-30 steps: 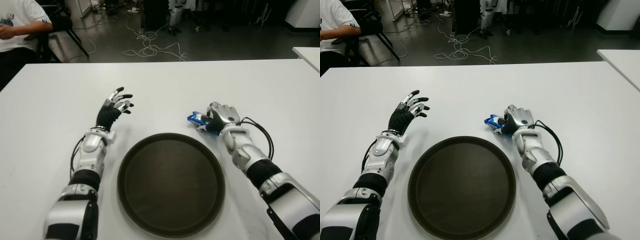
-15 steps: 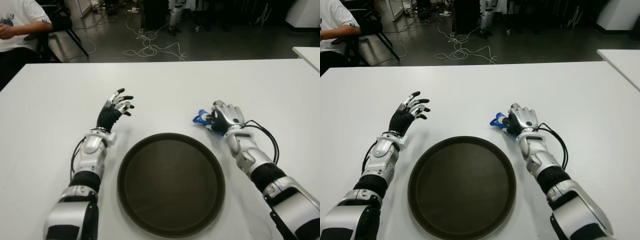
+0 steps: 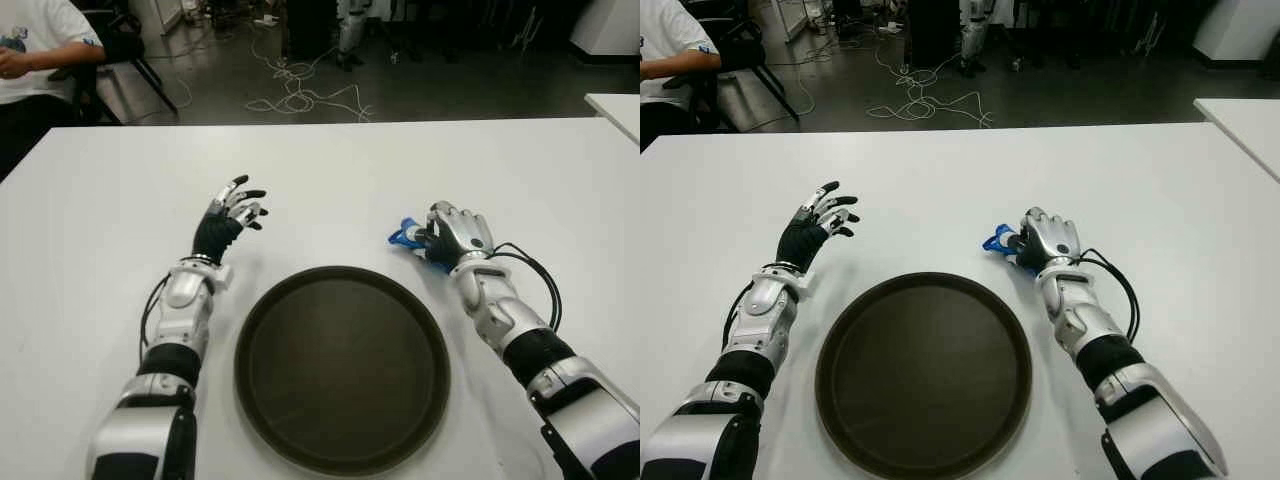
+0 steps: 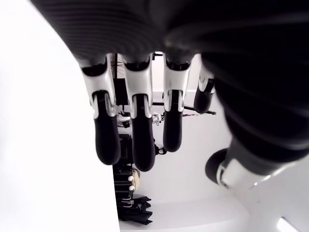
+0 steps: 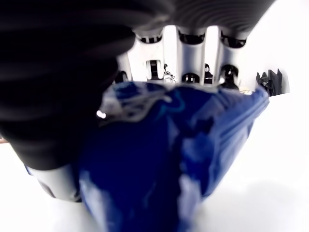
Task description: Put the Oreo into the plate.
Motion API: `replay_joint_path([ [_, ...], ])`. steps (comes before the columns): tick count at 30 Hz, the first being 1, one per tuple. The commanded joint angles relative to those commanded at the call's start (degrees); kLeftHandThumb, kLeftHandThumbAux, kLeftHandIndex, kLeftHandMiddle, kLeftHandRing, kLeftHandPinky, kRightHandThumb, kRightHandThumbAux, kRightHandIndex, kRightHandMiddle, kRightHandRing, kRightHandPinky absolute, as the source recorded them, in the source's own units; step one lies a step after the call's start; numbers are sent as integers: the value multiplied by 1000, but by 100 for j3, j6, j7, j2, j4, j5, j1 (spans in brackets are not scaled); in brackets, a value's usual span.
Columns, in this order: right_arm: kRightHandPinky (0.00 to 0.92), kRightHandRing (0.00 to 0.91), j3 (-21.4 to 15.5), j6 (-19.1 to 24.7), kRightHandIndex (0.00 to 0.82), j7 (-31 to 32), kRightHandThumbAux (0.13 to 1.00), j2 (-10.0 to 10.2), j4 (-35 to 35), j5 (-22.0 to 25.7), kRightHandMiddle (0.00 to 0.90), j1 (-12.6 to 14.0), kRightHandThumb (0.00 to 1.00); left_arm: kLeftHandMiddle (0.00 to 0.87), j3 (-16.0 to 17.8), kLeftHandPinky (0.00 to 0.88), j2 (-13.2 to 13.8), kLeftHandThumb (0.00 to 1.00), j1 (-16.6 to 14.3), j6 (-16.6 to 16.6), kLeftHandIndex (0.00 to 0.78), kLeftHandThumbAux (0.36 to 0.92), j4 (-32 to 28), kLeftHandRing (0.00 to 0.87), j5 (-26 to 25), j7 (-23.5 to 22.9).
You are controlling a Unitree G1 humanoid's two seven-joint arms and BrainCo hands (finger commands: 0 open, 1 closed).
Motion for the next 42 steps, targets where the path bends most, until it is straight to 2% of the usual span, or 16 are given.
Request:
replay_joint_path([
  [11,746,743,-69,-44,606,-63,832,10,-9,30,735,11,284,283,4,455,-7,237,-12,26,100,656,17,378,-32,-18],
  [16,759,757,-147,-102,622,-131,836,-4,-89,71,746,38,274,278,3,472,-11,253,-8,37,101,662,2,377,-55,-66],
  [23,771,774,-319,-314,625,-428,831,-36,-210,107,761,95,275,280,14,446,-14,264,-21,41,98,670,23,367,-65,-96],
  [30,777,785,-574,-500,633,-663,835,-117,-689,181,770,265,251,292,-1,451,-5,241,-40,50,101,660,48,386,-5,-17],
  [36,767,773,-748,-366,627,-571,843,-188,-1513,136,760,532,208,279,-32,436,18,233,-53,21,97,674,94,371,58,31],
  [42,768,772,-806,-292,645,-596,845,-230,-1848,62,762,652,198,276,-16,445,19,248,-64,25,92,670,129,366,41,3],
])
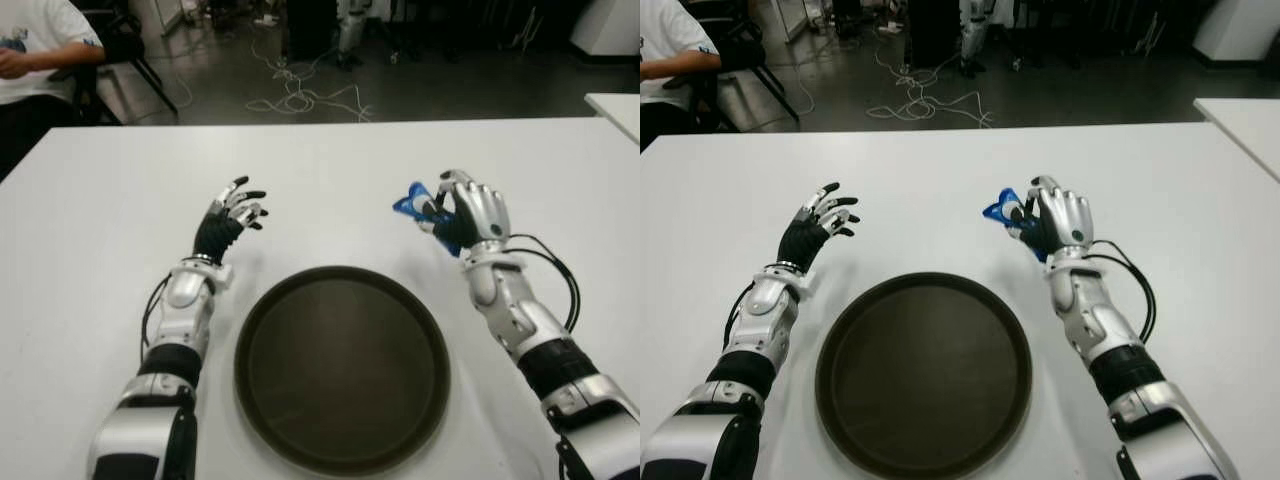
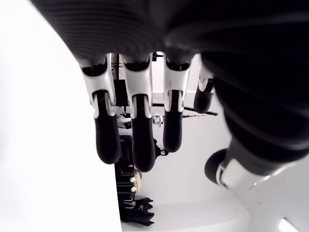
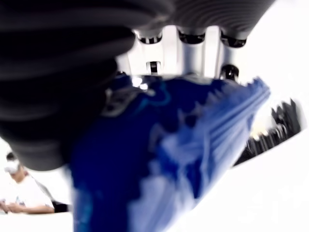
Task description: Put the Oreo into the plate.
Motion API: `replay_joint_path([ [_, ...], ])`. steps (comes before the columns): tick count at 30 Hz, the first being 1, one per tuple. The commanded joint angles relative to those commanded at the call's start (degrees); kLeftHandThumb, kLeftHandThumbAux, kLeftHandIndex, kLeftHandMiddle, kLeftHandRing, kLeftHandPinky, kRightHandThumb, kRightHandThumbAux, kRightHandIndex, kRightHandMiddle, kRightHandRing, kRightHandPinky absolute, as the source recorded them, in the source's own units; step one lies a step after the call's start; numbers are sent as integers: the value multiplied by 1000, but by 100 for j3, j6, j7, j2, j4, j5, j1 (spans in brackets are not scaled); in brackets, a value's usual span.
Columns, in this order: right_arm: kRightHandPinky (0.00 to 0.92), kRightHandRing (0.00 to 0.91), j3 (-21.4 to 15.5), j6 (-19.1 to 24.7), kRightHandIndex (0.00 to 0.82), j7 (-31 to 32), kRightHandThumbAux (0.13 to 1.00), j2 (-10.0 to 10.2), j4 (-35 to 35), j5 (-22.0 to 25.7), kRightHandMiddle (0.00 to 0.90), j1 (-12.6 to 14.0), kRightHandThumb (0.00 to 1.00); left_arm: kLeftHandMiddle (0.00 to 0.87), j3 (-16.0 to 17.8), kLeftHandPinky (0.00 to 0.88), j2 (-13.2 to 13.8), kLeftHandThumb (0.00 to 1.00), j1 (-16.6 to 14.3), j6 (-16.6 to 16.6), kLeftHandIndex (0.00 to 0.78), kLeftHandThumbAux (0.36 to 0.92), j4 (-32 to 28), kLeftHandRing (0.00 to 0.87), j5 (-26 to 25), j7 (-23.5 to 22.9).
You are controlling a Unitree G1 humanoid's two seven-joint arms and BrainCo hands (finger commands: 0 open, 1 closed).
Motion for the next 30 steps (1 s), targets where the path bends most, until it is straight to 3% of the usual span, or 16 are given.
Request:
replay_joint_path([
  [12,787,784,-154,30,648,191,835,-101,-706,1,767,235,230,278,39,453,-24,253,-1,-46,101,659,0,379,-70,-77],
  [17,779,773,-233,95,615,316,834,-125,-969,17,753,316,241,276,55,450,-30,256,0,-40,98,656,-2,379,-104,-119],
  [27,771,764,-327,-70,587,477,822,-81,-1500,113,742,562,278,275,53,454,-10,232,-29,-121,98,648,83,377,-42,-54],
  [30,764,756,-181,-193,579,530,825,52,-1692,91,733,702,270,279,63,461,-6,228,-40,-136,102,659,116,382,-54,-64],
])
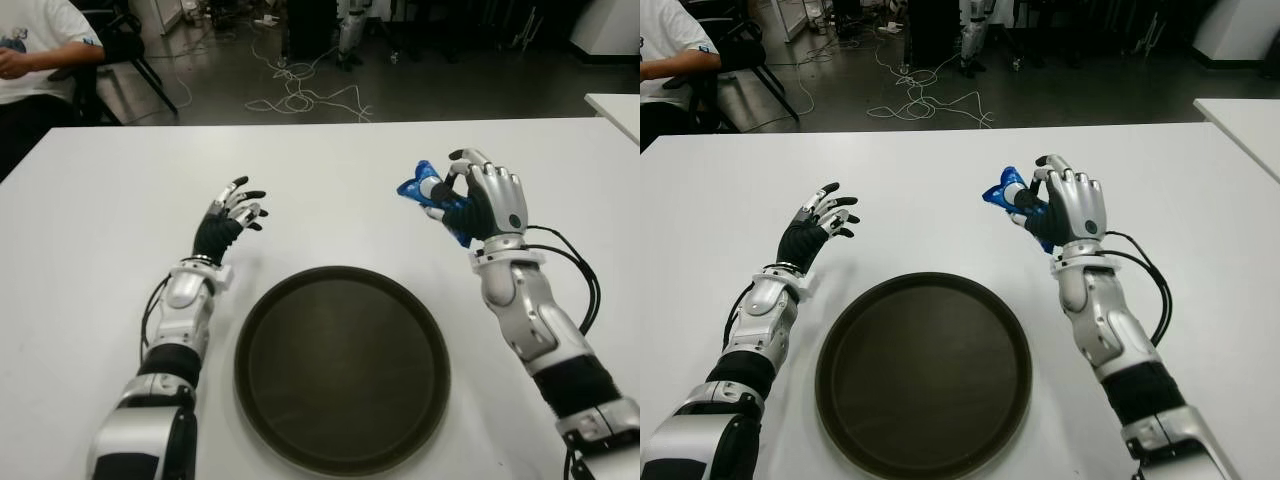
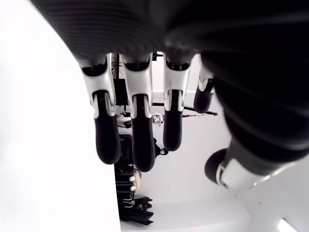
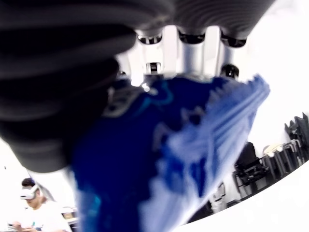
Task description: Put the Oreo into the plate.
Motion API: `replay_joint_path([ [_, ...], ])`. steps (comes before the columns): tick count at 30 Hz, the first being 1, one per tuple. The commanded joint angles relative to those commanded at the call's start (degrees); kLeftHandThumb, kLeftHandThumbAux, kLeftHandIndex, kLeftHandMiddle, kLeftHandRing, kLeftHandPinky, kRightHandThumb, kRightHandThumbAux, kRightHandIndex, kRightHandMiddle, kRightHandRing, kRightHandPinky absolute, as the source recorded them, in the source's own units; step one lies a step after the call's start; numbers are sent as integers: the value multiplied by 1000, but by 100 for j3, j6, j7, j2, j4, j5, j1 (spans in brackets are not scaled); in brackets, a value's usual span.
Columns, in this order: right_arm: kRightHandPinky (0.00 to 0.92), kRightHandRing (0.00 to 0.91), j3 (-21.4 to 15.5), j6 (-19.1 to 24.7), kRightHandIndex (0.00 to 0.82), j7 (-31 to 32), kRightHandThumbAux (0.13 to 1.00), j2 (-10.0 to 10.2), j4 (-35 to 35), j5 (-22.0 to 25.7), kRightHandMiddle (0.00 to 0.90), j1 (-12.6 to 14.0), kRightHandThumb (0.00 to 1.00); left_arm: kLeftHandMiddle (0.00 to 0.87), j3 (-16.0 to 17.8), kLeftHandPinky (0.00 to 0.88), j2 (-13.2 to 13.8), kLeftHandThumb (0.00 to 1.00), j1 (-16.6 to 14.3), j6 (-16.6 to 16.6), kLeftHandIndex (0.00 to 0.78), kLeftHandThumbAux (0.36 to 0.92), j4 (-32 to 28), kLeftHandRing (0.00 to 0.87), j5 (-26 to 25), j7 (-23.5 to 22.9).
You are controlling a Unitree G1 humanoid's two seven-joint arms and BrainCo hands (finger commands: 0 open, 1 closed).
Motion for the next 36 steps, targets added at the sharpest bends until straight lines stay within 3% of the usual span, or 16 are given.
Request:
replay_joint_path([
  [3,763,756,172,-135,578,114,824,140,-208,-2,734,154,255,280,6,456,0,233,-1,7,105,672,-2,381,-12,-14],
  [6,776,771,353,-522,597,593,819,87,-491,218,752,296,247,278,6,450,-6,246,12,16,103,684,-46,375,-25,-33],
  [8,789,784,539,-1092,619,1040,815,-84,-430,464,769,308,245,275,-8,450,-5,253,6,18,100,689,-49,369,-2,-9],
  [11,794,791,655,-1596,631,1475,812,-239,-456,647,779,374,246,274,-16,453,-2,253,-3,22,99,689,-33,366,17,14],
  [13,793,792,752,-1997,636,2127,812,-488,-728,1005,782,448,236,277,-20,456,2,251,-22,49,101,686,-4,370,34,51],
  [15,791,792,761,-2216,637,2547,815,-603,-888,1255,783,485,218,279,-19,468,4,256,-33,69,103,684,10,376,38,68],
  [23,797,802,776,-3451,663,3551,830,-662,-6,2247,798,99,148,279,-49,466,17,265,-30,72,108,690,6,385,83,124],
  [30,795,806,658,-3895,675,3790,835,-543,425,2495,804,-14,120,280,-39,461,6,253,-19,32,102,669,-4,388,97,130],
  [36,798,806,606,-3856,678,4010,834,-531,440,2522,805,-36,140,287,-38,462,5,253,-10,41,104,644,-35,390,86,116],
])
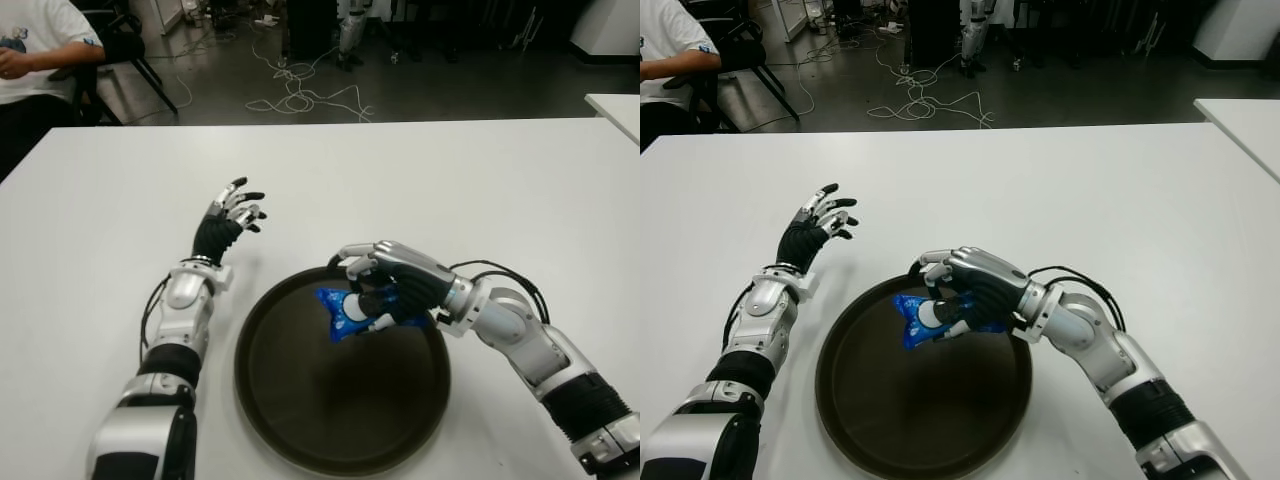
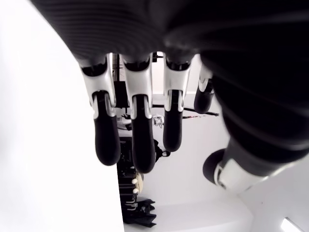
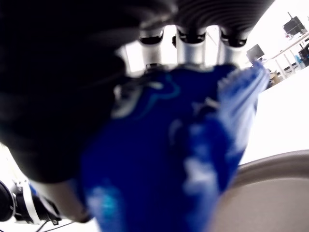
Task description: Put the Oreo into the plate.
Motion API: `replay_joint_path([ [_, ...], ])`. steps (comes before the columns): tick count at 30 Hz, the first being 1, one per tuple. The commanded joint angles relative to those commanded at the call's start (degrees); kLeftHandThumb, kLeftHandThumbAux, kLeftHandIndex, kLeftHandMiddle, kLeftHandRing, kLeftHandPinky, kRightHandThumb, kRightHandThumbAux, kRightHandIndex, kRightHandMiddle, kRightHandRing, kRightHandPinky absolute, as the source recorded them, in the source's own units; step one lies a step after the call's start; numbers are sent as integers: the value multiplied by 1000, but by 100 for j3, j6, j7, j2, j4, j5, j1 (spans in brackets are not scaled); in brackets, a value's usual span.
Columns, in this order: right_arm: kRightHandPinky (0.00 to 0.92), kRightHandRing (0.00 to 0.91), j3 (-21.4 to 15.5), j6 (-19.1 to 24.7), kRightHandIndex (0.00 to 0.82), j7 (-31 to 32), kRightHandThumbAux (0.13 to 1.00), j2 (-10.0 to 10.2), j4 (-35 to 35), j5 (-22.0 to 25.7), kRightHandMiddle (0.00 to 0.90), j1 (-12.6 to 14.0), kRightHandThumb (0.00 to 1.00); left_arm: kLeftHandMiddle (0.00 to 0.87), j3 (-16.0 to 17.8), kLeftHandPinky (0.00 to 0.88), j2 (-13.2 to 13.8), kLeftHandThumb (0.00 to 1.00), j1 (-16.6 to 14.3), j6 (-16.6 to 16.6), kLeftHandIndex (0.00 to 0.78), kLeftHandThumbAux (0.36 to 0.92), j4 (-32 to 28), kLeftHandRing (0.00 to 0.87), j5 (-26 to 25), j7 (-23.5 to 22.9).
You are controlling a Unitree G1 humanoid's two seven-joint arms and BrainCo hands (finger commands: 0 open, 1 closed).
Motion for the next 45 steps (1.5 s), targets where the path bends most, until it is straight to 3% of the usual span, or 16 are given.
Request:
replay_joint_path([
  [7,795,807,-45,48,688,212,828,-19,-41,-52,807,-8,129,282,-28,439,8,232,8,-51,104,636,-7,374,50,32],
  [15,781,789,-95,196,633,557,800,-17,-150,115,782,1,48,293,-35,468,-3,240,-11,35,111,651,-30,382,69,99],
  [19,726,741,-149,97,585,523,769,46,-132,109,723,18,9,293,-46,468,0,233,-25,84,109,647,-32,388,90,150],
  [21,656,684,-178,19,550,467,768,84,-98,97,665,32,5,293,-50,466,1,234,-29,93,108,649,-32,391,100,164],
  [22,557,605,-190,-10,498,449,763,99,-81,94,589,37,3,292,-53,461,1,239,-30,96,108,654,-33,392,104,170],
  [23,521,576,-207,-46,479,412,761,116,-60,73,562,52,2,291,-55,460,0,241,-29,98,108,656,-33,392,108,176],
  [24,401,473,-222,-73,397,388,747,129,-44,57,466,63,1,291,-57,458,-2,244,-28,99,109,657,-33,391,111,179],
  [27,199,267,-259,29,208,384,678,111,-175,-18,261,141,0,288,-62,466,-7,264,-19,99,109,664,-54,389,124,186],
  [28,145,194,-260,108,139,424,641,101,-219,-25,186,146,0,287,-61,469,-13,272,-19,97,109,669,-57,390,122,184],
  [31,64,72,-260,272,45,528,562,96,-297,13,66,154,0,287,-54,480,-26,286,-25,95,110,677,-58,394,105,174],
  [36,14,11,-281,493,7,587,494,115,-420,32,11,202,0,287,-35,480,-40,298,-29,83,111,683,-37,396,74,148],
  [45,0,0,-297,525,0,449,433,134,-431,-136,0,229,0,290,-28,461,-49,258,-34,-33,109,694,24,407,97,173],
])
